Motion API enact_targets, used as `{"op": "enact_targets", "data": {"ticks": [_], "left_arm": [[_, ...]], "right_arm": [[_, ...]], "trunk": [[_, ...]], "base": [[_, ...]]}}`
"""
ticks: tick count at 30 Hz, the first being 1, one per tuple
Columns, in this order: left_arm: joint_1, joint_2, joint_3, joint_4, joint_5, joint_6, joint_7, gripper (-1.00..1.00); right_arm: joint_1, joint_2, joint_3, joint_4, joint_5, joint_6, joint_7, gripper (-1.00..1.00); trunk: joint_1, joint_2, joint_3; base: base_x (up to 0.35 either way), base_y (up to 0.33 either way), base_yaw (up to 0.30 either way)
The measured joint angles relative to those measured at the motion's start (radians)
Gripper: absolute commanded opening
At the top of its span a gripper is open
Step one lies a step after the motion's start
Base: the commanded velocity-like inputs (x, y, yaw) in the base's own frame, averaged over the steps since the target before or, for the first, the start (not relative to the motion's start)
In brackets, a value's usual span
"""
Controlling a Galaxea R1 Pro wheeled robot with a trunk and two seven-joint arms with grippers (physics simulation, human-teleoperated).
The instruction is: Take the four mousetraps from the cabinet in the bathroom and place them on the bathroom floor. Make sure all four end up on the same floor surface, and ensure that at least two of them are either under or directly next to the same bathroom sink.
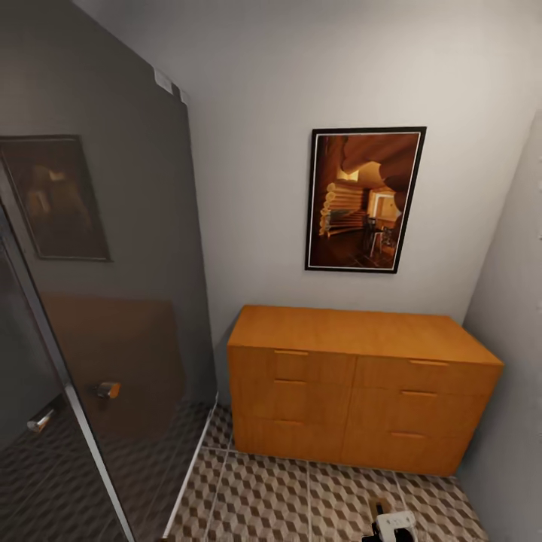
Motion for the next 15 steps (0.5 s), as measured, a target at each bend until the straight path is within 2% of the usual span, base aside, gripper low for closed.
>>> {"op": "enact_targets", "data": {"ticks": [5, 9, 15], "left_arm": [[0.000, 0.000, 0.000, 0.000, 0.001, 0.000, -0.001, -1.00], [0.000, 0.000, 0.000, 0.000, 0.000, -0.001, -0.001, -1.00], [0.000, 0.000, 0.000, 0.000, 0.000, 0.000, 0.000, -1.00]], "right_arm": [[0.001, 0.000, 0.000, 0.000, 0.000, 0.000, 0.000, -1.00], [0.000, 0.000, 0.000, 0.000, 0.000, 0.000, 0.000, -1.00], [0.000, 0.000, 0.000, 0.000, 0.000, 0.000, 0.000, -1.00]], "trunk": [[0.000, 0.000, 0.000], [0.000, 0.000, 0.000], [-0.001, 0.000, 0.000]], "base": [[-0.314, 0.000, 0.001], [-0.108, 0.000, 0.032], [-0.017, 0.000, 0.238]]}}
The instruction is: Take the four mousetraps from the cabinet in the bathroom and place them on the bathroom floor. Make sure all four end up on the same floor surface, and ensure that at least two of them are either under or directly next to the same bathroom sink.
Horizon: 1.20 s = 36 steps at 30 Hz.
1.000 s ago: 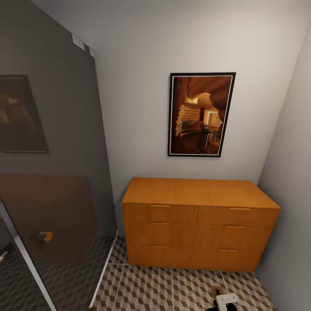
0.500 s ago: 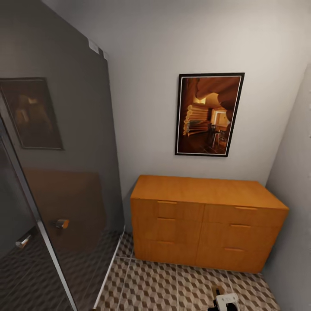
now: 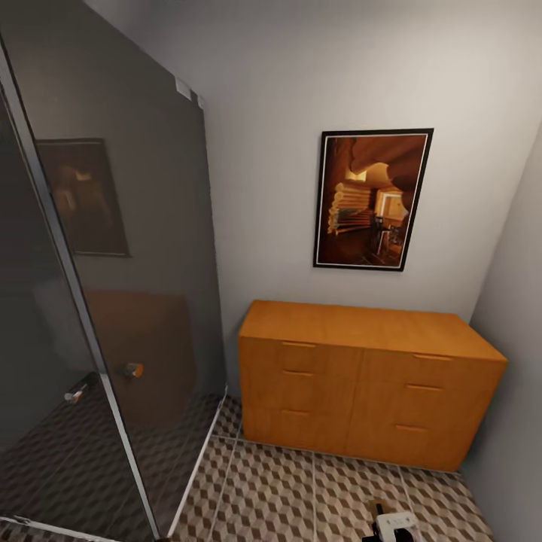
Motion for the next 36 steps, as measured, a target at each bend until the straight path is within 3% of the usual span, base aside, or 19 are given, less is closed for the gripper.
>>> {"op": "enact_targets", "data": {"ticks": [36], "left_arm": [[0.002, 0.000, 0.000, 0.000, -0.003, 0.003, 0.000, -1.00]], "right_arm": [[0.000, 0.000, 0.000, 0.000, 0.000, 0.000, 0.000, -1.00]], "trunk": [[0.000, 0.000, 0.000]], "base": [[0.000, 0.000, 0.299]]}}
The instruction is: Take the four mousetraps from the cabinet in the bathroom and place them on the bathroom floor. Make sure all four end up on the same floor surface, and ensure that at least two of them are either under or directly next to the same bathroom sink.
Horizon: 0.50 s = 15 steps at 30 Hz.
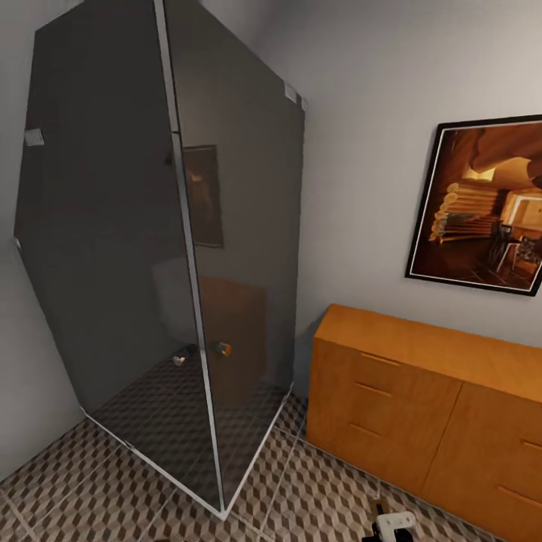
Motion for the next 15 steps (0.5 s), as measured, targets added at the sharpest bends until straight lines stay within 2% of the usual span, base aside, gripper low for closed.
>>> {"op": "enact_targets", "data": {"ticks": [15], "left_arm": [[0.000, -0.002, 0.000, 0.000, 0.000, 0.000, 0.001, -1.00]], "right_arm": [[0.000, 0.000, 0.000, 0.000, 0.000, 0.000, 0.000, -1.00]], "trunk": [[0.000, 0.000, 0.000]], "base": [[0.000, 0.000, 0.300]]}}
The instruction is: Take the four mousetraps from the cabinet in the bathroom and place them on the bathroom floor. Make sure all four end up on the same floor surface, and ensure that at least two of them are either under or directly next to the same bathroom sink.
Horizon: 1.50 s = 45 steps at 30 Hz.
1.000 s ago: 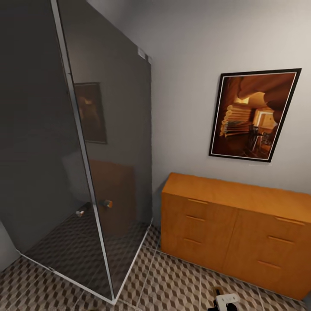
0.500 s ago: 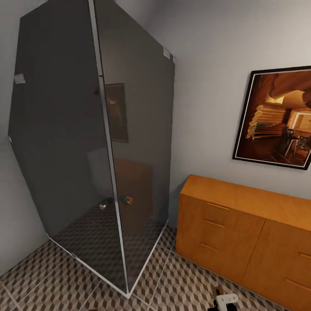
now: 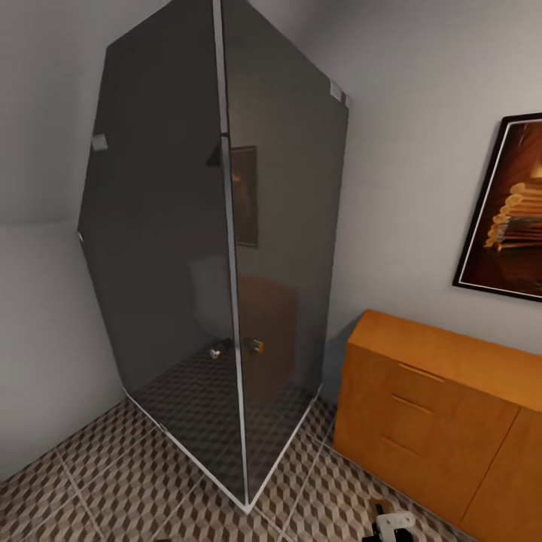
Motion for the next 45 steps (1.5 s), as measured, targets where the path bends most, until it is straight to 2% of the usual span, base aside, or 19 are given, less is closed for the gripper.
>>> {"op": "enact_targets", "data": {"ticks": [45], "left_arm": [[0.002, 0.000, 0.000, 0.000, 0.000, 0.000, 0.000, -1.00]], "right_arm": [[0.000, 0.000, 0.000, 0.000, 0.000, 0.000, 0.000, -1.00]], "trunk": [[0.000, 0.000, 0.000]], "base": [[0.000, 0.000, 0.300]]}}
